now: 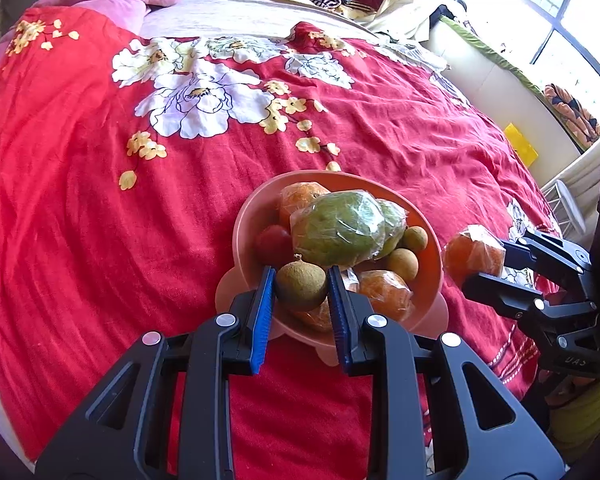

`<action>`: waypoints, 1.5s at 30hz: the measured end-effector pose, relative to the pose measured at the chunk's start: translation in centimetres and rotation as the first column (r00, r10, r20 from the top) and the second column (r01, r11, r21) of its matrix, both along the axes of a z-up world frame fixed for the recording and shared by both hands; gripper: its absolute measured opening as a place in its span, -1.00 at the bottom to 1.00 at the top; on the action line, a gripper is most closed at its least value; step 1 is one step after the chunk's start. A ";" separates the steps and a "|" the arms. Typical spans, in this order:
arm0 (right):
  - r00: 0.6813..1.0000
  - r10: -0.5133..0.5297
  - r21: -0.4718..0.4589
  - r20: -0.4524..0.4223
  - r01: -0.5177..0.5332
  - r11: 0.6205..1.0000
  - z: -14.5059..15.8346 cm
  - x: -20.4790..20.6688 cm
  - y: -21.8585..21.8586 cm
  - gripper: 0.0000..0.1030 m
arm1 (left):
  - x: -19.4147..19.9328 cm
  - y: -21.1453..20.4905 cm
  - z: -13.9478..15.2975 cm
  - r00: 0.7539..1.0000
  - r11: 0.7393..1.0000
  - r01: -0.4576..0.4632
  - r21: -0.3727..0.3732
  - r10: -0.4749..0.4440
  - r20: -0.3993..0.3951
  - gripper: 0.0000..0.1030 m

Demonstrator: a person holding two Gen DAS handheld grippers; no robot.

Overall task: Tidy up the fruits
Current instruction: 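Carry the wrapped orange and longan over the pink bowl with both tools, then open the right tool to drop the orange in the bowl while the left tool releases the longan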

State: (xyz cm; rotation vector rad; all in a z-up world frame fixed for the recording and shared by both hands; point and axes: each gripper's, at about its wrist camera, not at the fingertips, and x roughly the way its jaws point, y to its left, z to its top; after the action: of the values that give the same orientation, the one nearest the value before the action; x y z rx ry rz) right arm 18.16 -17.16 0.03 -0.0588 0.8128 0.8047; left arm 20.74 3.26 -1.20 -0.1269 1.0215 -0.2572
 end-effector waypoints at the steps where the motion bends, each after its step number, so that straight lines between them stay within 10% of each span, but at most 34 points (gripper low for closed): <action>1: 1.000 0.001 -0.001 -0.002 -0.001 1.000 -0.1 0.0 0.0 -0.27 | 0.1 0.1 -0.1 1.000 1.000 -0.002 0.000 0.002 0.000 -0.63; 30: 1.000 0.017 -0.101 0.019 -0.015 0.995 -2.0 -0.2 2.2 -0.22 | 0.4 0.7 -0.6 1.000 1.000 -0.016 -0.017 0.016 0.003 -0.63; 45: 1.000 -0.019 -0.051 0.023 0.020 0.998 -0.9 -0.6 1.1 0.48 | 0.5 0.6 -0.6 1.000 1.000 -0.017 -0.021 0.018 0.005 -0.63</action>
State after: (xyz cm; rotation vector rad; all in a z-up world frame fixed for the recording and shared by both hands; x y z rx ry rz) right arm 17.57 -16.04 -0.89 -0.1052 0.8120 0.7635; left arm 21.22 3.90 -1.82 -0.1538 1.0125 -0.2521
